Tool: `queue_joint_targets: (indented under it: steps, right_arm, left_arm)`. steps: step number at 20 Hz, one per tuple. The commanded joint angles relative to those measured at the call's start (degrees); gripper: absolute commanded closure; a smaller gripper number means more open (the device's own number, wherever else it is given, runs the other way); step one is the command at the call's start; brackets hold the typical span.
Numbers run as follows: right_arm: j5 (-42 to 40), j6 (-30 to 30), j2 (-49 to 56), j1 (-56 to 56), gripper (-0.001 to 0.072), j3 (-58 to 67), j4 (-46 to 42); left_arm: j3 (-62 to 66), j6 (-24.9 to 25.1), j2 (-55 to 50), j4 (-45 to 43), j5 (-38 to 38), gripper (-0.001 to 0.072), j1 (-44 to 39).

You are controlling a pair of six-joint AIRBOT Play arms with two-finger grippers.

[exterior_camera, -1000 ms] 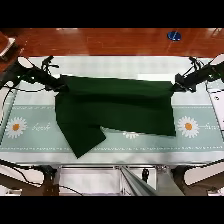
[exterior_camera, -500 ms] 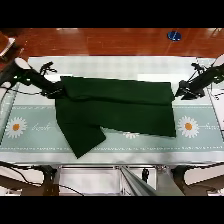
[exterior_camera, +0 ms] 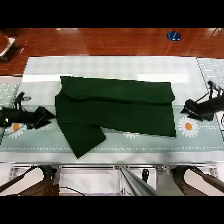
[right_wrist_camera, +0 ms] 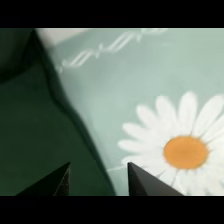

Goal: Fold the shirts.

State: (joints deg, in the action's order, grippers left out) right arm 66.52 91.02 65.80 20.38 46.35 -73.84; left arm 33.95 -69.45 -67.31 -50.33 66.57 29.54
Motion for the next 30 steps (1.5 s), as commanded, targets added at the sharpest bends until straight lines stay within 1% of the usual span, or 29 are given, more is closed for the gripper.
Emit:
queue_joint_targets:
  steps: [1, 2, 3, 6, 8, 10, 11, 12, 13, 16, 17, 18, 19, 20, 22, 27, 30]
  right_arm:
    - [-3.5, -2.6, -7.5, 0.3, 0.0298, -9.2, 8.0]
    - [-2.9, -2.7, -8.0, 0.2, 0.0298, -9.6, 8.3]
    - [-2.2, -2.8, -8.1, 0.2, 0.0298, -9.6, 8.7]
    - [-1.6, -3.6, -8.1, 0.2, 0.0298, -9.6, 10.0]
    - [-3.3, -3.4, -8.1, 0.2, 0.0298, -9.6, 11.6]
    - [-4.9, -2.0, -8.1, 1.2, 0.0298, -9.6, 11.9]
    - [-4.9, -2.0, -8.1, 2.8, 0.0298, -9.6, 11.8]
    - [-3.7, -2.2, -8.1, 5.2, 0.0298, -9.6, 11.3]
    - [-1.7, -2.9, -8.1, 7.7, 0.0298, -9.6, 10.0]
    - [8.0, -7.2, -8.1, 13.2, 0.0298, -10.7, 4.0]
    - [8.7, -7.3, -8.1, 13.2, 0.0298, -12.3, 3.7]
    - [8.7, -8.0, -8.1, 13.0, 0.0298, -14.6, 6.4]
    - [8.7, -10.0, -8.1, 13.0, 0.0298, -17.0, 9.4]
    - [8.2, -10.3, -8.1, 13.0, 0.0298, -18.9, 10.8]
    - [6.5, -10.3, -8.1, 13.0, 0.0298, -20.9, 12.0]
    - [3.6, -10.8, -5.3, 13.0, 0.0298, -20.9, 13.5]
    - [-1.0, -13.1, -2.1, 13.0, 0.0309, -20.8, 21.5]
  left_arm:
    - [-11.4, 3.5, 4.7, 5.4, -2.5, 0.0203, 3.4]
    - [-12.3, 4.0, 4.7, 5.9, -3.1, 0.0203, 2.6]
    - [-13.1, 5.9, 4.7, 6.5, -3.0, 0.0203, 1.5]
    - [-16.0, 6.1, 4.6, 9.1, -4.7, 0.0203, -2.8]
    - [-16.5, 7.4, 4.3, 12.5, -6.7, 0.0204, -6.8]
    - [-16.4, 7.5, 4.0, 13.9, -7.0, 0.0208, -11.5]
    - [-16.4, 7.5, 4.0, 13.3, -7.0, 0.0276, -13.3]
    - [-16.4, 7.5, 4.0, 12.0, -7.0, 0.0517, -14.2]
    - [-16.4, 7.7, 4.0, 11.0, -7.1, 0.0672, -14.2]
    - [-16.4, 8.3, 4.0, 10.9, -7.4, 0.0680, -13.1]
    - [-16.4, 8.3, 4.0, 10.9, -7.6, 0.0681, -13.2]
    - [-16.4, 8.3, 4.0, 10.9, -7.6, 0.0680, -13.2]
    - [-16.4, 8.3, 4.0, 10.9, -7.6, 0.0680, -13.2]
    - [-16.4, 8.3, 4.0, 10.9, -7.6, 0.0680, -13.2]
    - [-16.4, 8.3, 4.0, 10.9, -7.6, 0.0680, -13.2]
    - [-16.4, 8.3, 4.0, 11.6, -8.5, 0.0680, -13.2]
    - [-16.1, 8.3, 4.0, 13.4, -8.7, 0.0680, -13.1]
